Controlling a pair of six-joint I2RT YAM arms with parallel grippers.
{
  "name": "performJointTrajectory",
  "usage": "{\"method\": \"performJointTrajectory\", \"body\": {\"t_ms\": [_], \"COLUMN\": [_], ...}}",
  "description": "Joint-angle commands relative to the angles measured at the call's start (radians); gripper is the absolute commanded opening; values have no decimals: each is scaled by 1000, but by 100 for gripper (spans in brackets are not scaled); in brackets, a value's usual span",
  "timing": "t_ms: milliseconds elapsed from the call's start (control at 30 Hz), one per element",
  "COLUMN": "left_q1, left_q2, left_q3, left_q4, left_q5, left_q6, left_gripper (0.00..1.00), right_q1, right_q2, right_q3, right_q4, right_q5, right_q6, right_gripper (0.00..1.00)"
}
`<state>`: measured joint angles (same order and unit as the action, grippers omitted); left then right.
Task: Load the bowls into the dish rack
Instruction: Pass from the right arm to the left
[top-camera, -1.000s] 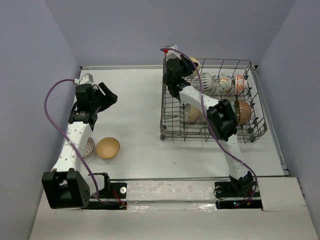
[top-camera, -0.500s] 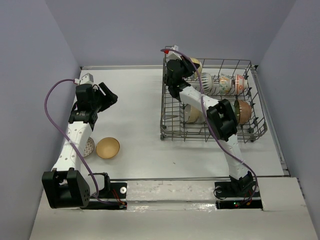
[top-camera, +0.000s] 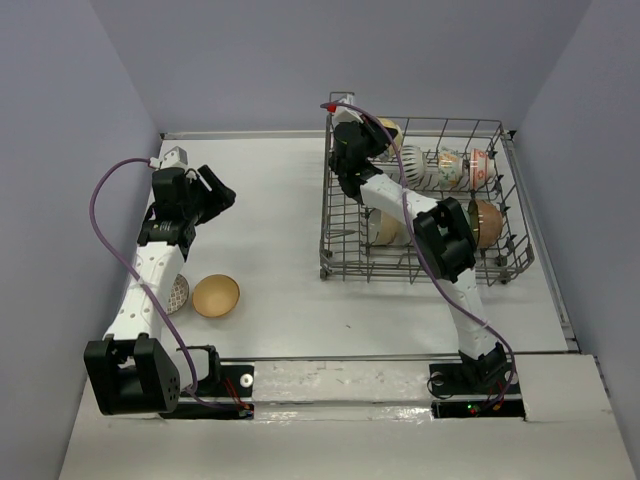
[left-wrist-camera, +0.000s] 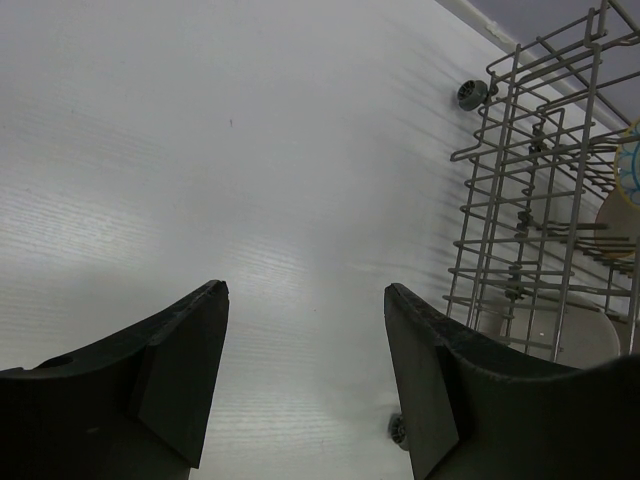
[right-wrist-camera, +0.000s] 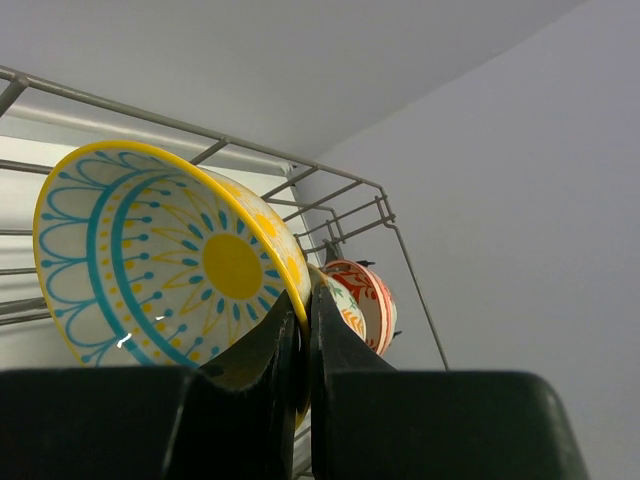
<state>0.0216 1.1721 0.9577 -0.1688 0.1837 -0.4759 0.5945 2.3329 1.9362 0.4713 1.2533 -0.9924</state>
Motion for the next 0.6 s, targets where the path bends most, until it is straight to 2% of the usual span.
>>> {"method": "performJointTrajectory", "body": {"t_ms": [0,233,567], "left_q1": [5,5,5], "left_q2": [-2,1,8], "left_q3": [1,1,3], "left_q4": [26,25,25], "left_q5": [11,11,10], "left_q6": [13,13,14], "left_gripper": [73,73,73], "right_q1": [21,21,21], "right_q2": [71,69,-1], "right_q3": [-29,-28,-112], "right_q4": [-123,-157,-198], "right_q5": [0,6,-2], "right_q6": [21,14,-48], "right_gripper": [1,1,1]}}
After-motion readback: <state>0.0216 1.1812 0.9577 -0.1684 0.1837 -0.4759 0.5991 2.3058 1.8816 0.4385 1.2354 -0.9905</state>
